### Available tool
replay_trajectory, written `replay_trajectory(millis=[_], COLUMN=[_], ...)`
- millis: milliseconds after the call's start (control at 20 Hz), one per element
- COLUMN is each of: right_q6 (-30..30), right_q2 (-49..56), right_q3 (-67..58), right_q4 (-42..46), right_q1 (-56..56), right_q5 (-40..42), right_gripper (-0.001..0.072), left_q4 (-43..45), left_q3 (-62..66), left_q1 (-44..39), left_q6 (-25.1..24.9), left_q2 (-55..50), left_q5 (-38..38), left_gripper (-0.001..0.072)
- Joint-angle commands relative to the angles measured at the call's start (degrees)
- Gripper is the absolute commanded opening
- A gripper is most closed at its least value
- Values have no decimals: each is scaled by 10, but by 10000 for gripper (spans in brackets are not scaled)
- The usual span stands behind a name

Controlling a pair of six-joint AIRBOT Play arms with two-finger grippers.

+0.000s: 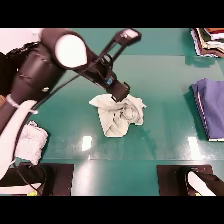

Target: Fold the shirts.

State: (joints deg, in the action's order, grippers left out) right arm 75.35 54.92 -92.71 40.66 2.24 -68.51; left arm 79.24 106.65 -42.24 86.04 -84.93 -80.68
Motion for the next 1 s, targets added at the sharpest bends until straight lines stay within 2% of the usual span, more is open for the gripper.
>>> replay_trajectory(millis=[0,100,250,400,600,750,950], right_q6=[0,0,0,0,0,0,0], right_q2=[0,0,1,1,1,3,19], right_q3=[0,0,0,0,0,0,0], right_q4=[0,0,0,0,1,1,-2], right_q1=[0,0,0,0,0,0,0], right_q5=[-25,-29,-32,-32,-30,-30,-36], right_gripper=[18,18,18,18,18,18,18], left_q4=[19,4,-14,-47,-186,-209,-209], left_q3=[0,-17,-129,-306,-514,-584,-599], left_q1=[41,87,125,129,125,92,38], left_q6=[-5,7,11,38,50,51,58], left_q2=[-25,-17,29,91,123,123,118], left_q5=[-39,-73,-40,47,189,294,379], left_gripper=[595,595,595,596,596,597,596])
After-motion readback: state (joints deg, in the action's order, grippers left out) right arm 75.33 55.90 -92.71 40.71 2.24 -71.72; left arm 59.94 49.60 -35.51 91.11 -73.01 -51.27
